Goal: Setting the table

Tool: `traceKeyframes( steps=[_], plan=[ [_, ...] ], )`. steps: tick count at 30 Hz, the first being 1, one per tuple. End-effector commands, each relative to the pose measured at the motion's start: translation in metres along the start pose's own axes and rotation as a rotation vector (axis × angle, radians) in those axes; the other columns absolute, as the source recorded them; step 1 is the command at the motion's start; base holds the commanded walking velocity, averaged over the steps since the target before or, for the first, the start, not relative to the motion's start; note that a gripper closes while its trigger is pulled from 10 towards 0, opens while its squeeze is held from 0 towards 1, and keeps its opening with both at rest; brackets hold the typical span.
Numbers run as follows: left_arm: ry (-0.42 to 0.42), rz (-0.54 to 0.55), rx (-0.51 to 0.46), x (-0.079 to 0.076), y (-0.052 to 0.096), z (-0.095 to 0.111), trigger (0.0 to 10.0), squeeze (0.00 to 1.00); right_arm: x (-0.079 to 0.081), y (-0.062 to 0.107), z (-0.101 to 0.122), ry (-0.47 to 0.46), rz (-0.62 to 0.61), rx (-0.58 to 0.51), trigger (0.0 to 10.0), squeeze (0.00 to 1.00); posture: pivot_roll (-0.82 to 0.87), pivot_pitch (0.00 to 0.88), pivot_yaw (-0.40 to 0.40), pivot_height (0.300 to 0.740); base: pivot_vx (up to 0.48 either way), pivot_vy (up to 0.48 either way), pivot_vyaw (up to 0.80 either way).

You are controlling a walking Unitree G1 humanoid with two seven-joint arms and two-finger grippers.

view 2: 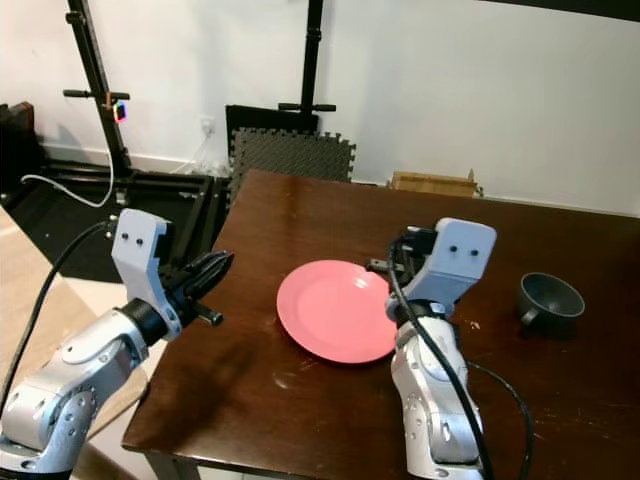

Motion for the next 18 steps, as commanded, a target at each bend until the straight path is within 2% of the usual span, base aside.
traceKeyframes(
  steps=[1,4,5,7,8,10,11,12,13,14,15,16,18],
  plan=[
    [-0.004,-0.006,0.014,-0.003,0.0,-0.003,10.0,0.0,-0.003,0.002,-0.005,0.005,-0.01,0.018,10.0,0.0,0.08,0.063,-0.006,0.74,0.0,0.0,0.0],
    [0.01,-0.026,0.03,-0.004,0.002,-0.005,10.0,0.0,-0.007,0.004,-0.006,0.018,-0.019,0.023,10.0,0.0,0.08,0.064,-0.004,0.74,0.0,0.0,0.0],
    [0.055,-0.063,0.054,-0.006,0.004,-0.006,10.0,0.0,-0.011,0.004,-0.007,0.025,-0.031,0.026,10.0,0.0,0.08,0.066,-0.003,0.74,0.0,0.0,0.0],
    [0.055,-0.063,0.054,-0.006,0.004,-0.006,10.0,0.0,-0.011,0.004,-0.007,0.025,-0.031,0.026,10.0,0.0,0.08,0.066,-0.003,0.74,0.0,0.0,0.0],
    [0.196,-0.173,0.131,-0.004,0.012,-0.011,10.0,0.0,-0.02,0.005,-0.008,0.064,-0.058,0.029,10.0,0.0,0.08,0.079,0.002,0.74,0.0,0.0,0.0],
    [0.196,-0.173,0.131,-0.004,0.012,-0.011,10.0,0.0,-0.02,0.005,-0.008,0.064,-0.058,0.029,10.0,0.0,0.08,0.079,0.002,0.74,0.0,0.0,0.0],
    [0.244,-0.204,0.148,-0.001,0.015,-0.012,10.0,0.0,-0.023,0.005,-0.008,0.084,-0.065,0.028,10.0,0.0,0.08,0.079,0.002,0.74,0.0,0.0,0.0],
    [0.244,-0.204,0.148,-0.001,0.015,-0.012,10.0,0.0,-0.023,0.005,-0.008,0.084,-0.065,0.028,10.0,0.0,0.08,0.079,0.002,0.74,0.0,0.0,0.0],
    [0.303,-0.18,0.158,0.009,0.011,-0.014,10.0,0.0,-0.025,0.004,-0.007,0.099,-0.07,0.023,10.0,0.0,0.09,0.09,0.004,0.74,0.0,0.0,0.0],
    [0.386,-0.135,0.183,0.021,-0.005,-0.021,10.0,0.0,-0.024,0.001,-0.003,0.128,-0.055,-0.006,10.0,0.0,0.09,0.118,0.006,0.74,0.0,0.0,0.0],
    [0.451,-0.113,0.208,0.027,-0.021,-0.027,10.0,0.0,-0.021,-0.002,0.003,0.146,-0.035,-0.034,10.0,0.0,0.09,0.127,0.012,0.74,0.0,0.0,0.0],
    [0.51,-0.1,0.241,0.028,-0.035,-0.033,10.0,0.0,-0.016,-0.006,0.01,0.156,-0.005,-0.066,10.0,0.0,0.08,0.142,0.022,0.74,0.0,0.0,0.0],
    [0.57,-0.066,0.29,0.024,-0.057,-0.044,10.0,0.0,-0.002,-0.009,0.023,0.162,0.057,-0.12,10.0,0.0,0.06,0.16,0.045,0.74,0.0,0.0,0.0]
  ],
)
Point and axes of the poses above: a point about 5 cm out from each wrist's last joint towards the gripper, its own y axis pointing back from the gripper into the wrist, its own z axis along the axis of the wrist's last joint, x = y × z, the point moved 2 cm from there along -y, pointing out of the wrist towards the gripper, and after that the axes turned 10 degrees about y, right-handed, at the moved point
